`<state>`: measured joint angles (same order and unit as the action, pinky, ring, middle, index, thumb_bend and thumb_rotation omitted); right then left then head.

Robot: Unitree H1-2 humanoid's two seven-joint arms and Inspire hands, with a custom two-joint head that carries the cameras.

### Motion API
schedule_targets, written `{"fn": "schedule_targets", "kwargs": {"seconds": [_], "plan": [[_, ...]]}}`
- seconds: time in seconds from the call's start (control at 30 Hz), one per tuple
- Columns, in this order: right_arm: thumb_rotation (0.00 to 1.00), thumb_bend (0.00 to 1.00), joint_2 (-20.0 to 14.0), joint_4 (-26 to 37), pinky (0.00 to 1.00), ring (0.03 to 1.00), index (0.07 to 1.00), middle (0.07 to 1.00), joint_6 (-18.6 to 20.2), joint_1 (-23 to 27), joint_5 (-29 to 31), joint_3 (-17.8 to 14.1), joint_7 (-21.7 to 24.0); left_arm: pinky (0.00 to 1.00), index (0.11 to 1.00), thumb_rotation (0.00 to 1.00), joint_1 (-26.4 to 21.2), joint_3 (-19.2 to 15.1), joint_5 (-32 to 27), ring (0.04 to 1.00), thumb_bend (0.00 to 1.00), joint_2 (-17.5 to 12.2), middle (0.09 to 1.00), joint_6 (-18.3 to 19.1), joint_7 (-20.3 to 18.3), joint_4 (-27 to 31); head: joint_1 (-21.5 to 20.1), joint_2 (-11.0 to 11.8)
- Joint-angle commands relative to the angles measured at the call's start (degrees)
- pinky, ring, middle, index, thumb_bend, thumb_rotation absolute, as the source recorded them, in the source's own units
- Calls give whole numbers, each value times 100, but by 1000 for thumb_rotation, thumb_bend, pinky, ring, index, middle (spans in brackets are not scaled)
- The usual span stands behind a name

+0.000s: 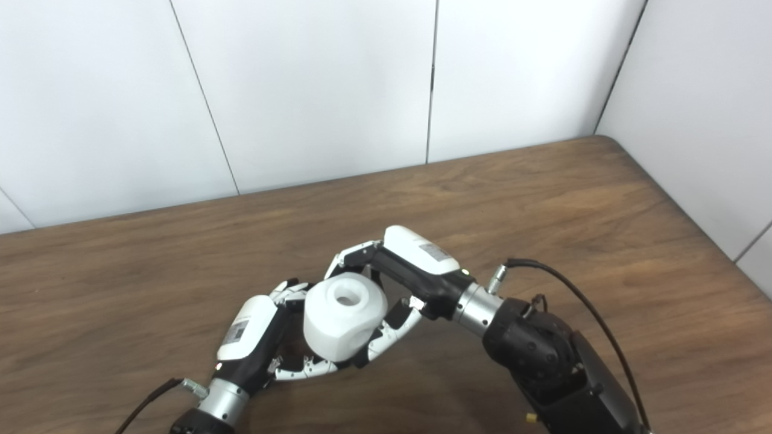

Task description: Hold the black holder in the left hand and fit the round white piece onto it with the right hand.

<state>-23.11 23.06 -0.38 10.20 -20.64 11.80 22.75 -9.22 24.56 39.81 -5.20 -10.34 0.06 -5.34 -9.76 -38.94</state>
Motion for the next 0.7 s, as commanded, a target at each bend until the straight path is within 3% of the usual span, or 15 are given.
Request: {"fn": "schedule_targets", "kwargs": {"seconds": [0.0,0.67], "plan": [[0,521,-27,92,303,382,525,448,-86,292,66,-69,-21,955,483,58,261,131,-68,857,523,182,696,-87,116,-103,-7,-7],[0,520,-205,233,279,343,536,436,25,752,-19,-403,134,958,483,57,329,106,-134,861,523,113,699,-65,57,-64,-113,38]]}}
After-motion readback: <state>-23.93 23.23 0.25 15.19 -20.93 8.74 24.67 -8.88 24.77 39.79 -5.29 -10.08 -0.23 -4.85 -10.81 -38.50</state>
